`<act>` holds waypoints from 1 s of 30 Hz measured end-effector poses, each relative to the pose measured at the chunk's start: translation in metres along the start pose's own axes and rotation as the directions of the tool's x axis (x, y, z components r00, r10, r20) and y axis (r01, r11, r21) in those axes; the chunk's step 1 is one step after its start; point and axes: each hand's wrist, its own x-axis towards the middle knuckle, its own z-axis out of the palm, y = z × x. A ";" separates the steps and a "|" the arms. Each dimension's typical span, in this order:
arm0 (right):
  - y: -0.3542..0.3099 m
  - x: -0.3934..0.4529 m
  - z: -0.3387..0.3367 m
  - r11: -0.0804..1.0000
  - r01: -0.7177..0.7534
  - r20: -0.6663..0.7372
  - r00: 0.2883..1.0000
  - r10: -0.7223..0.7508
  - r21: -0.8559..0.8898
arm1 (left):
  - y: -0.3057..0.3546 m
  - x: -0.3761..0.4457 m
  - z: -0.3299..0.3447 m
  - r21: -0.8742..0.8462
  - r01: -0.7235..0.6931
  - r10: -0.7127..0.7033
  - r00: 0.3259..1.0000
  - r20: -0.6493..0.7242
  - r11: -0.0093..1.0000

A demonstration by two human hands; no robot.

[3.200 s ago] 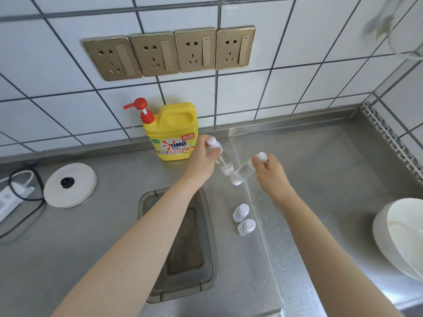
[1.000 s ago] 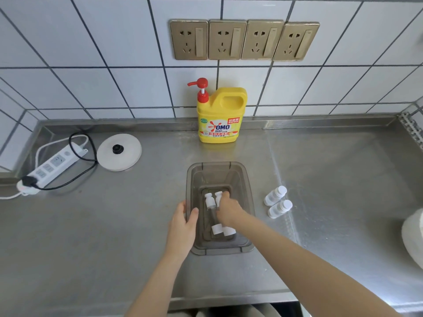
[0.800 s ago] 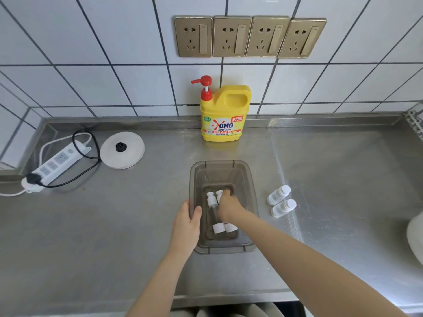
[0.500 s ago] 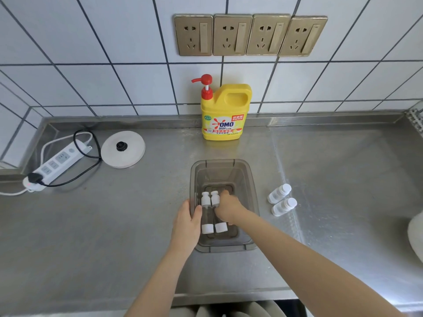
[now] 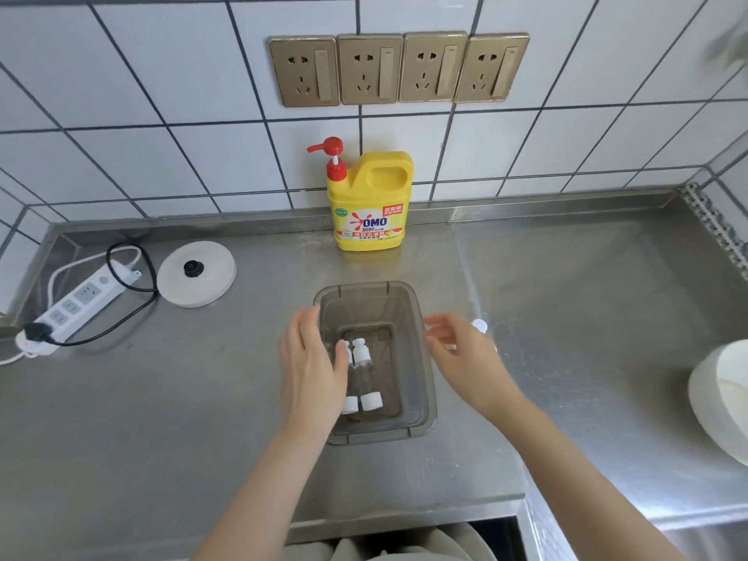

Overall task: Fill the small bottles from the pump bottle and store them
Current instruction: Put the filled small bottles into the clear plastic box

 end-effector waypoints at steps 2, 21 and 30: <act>0.015 -0.001 -0.012 0.999 0.037 -0.104 0.994 -0.040 -0.035 | 0.018 0.007 0.006 0.034 -0.148 0.149 0.989 -0.023 0.988; 0.114 0.019 -0.013 0.978 -0.207 -0.111 0.972 0.206 0.002 | 0.116 0.044 0.141 0.135 -0.546 0.292 0.621 0.727 0.827; 0.120 0.019 -0.045 0.668 -0.315 0.007 0.907 0.421 0.674 | 0.122 0.050 0.135 -0.064 -0.209 0.200 0.731 0.653 0.976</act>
